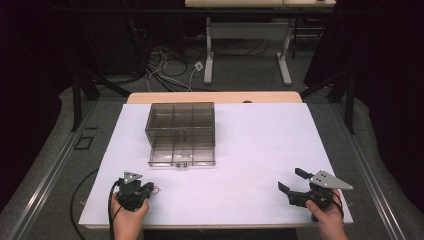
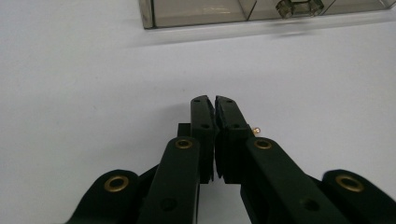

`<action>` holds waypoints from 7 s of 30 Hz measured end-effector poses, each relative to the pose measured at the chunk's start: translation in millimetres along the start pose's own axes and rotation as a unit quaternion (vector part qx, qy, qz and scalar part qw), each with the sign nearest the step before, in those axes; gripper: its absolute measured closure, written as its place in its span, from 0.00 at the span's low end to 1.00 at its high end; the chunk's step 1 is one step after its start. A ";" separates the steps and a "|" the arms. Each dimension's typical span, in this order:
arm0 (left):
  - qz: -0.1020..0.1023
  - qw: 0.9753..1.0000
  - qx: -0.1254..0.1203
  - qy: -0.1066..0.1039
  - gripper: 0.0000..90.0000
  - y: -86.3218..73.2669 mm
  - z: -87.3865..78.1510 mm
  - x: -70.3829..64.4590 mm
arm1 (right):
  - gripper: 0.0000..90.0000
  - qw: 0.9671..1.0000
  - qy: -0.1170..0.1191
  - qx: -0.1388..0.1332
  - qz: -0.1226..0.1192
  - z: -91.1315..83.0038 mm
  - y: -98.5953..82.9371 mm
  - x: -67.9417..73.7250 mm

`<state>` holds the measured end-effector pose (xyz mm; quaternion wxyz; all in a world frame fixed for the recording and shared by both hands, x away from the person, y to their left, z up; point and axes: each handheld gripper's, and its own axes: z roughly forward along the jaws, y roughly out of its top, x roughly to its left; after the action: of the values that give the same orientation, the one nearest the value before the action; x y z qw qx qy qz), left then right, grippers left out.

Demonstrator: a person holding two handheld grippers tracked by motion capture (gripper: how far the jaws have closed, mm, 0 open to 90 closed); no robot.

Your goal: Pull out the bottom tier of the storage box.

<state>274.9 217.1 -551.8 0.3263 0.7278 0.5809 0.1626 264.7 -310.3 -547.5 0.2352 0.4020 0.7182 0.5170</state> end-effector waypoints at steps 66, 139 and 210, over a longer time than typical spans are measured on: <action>0.013 0.992 -0.127 -0.004 0.97 10.2 -36.9 -7.0 | 0.16 1.000 0.001 0.002 0.001 1.1 -0.6 0.5; 0.047 0.985 -0.156 -0.053 0.97 89.8 -5.3 -48.8 | 0.16 1.000 -0.001 0.004 0.001 1.7 -1.4 -0.4; 0.036 0.994 -0.098 -0.030 0.97 86.5 70.9 -55.9 | 0.16 1.000 0.006 0.010 -0.003 3.4 -1.6 -0.3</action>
<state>367.4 133.9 -538.5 0.4074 0.7169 0.5258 0.2089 266.9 -308.9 -550.3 0.2285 0.3991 0.7257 0.5117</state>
